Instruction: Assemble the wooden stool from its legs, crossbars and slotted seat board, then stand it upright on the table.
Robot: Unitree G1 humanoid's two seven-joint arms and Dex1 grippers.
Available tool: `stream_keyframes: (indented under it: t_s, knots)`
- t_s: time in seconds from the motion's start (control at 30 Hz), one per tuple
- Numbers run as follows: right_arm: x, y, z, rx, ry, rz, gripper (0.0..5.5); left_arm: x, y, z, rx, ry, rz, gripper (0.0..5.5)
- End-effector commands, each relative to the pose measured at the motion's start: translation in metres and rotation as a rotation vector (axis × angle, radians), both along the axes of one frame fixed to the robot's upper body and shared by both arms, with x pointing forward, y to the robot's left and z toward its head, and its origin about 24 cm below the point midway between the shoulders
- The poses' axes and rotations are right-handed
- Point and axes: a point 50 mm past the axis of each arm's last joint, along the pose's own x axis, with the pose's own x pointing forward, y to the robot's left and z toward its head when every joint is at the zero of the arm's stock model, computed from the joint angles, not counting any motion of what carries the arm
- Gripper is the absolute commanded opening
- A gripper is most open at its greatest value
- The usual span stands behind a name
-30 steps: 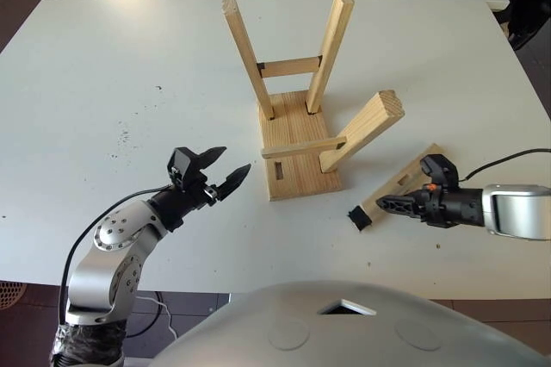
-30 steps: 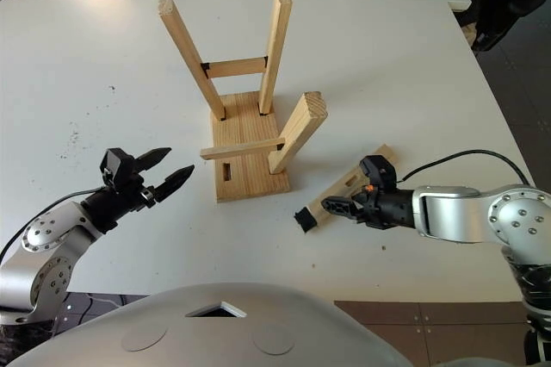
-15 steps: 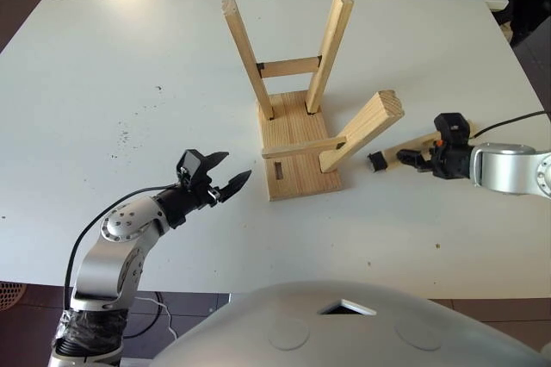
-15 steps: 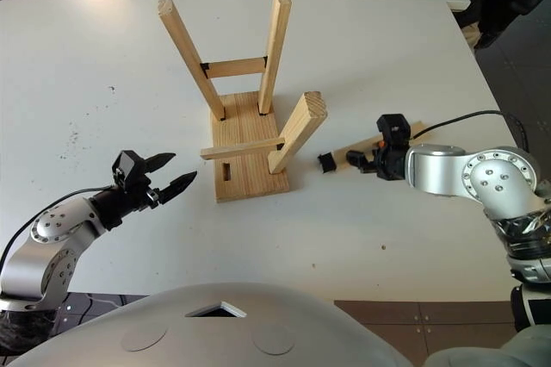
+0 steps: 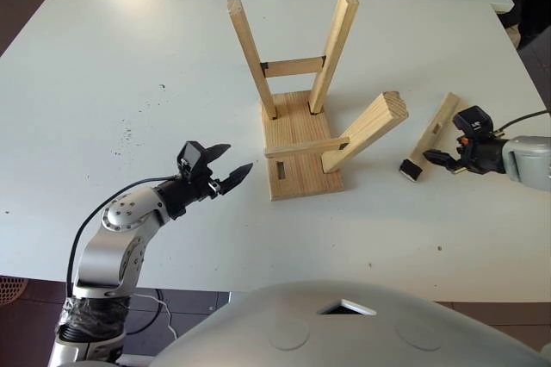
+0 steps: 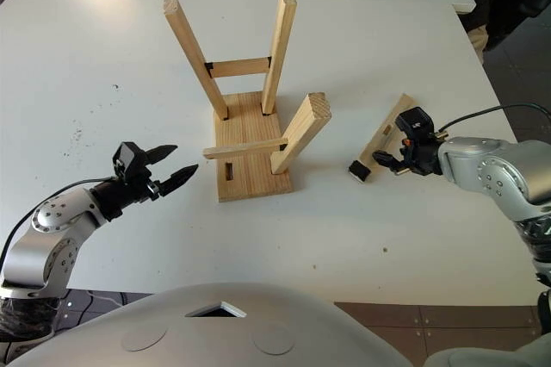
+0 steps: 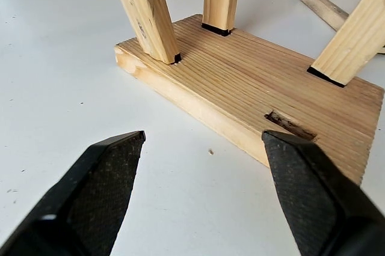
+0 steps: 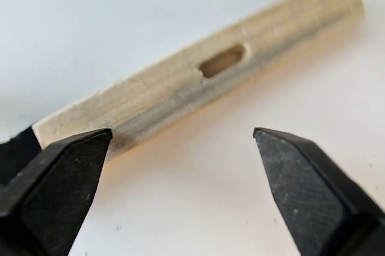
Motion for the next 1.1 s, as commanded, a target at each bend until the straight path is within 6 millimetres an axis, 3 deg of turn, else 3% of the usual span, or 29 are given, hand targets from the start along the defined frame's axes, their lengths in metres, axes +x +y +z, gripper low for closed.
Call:
stream_keyframes:
  t_s: [0.03,0.2,0.57,0.9,1.1]
  knots:
    - [-0.009,-0.021,-0.015,-0.055,0.087,-0.040,4.35,-0.001,0.002,0.003,0.002,-0.008,0.009,3.61]
    - [0.005,-0.025,-0.002,-0.075,-0.009,-0.016,4.35,-0.001,-0.001,0.003,-0.004,-0.010,0.010,3.61]
    - [0.015,0.017,0.022,-0.008,-0.240,-0.026,4.35,0.000,0.000,0.004,-0.007,-0.015,0.015,3.61]
    - [-0.003,0.058,-0.008,0.094,-0.148,-0.070,4.35,0.005,-0.001,0.004,-0.001,-0.018,0.002,3.61]
    - [-0.006,0.049,-0.021,-0.010,-0.126,-0.026,4.35,0.006,-0.002,0.002,0.004,-0.011,0.002,3.61]
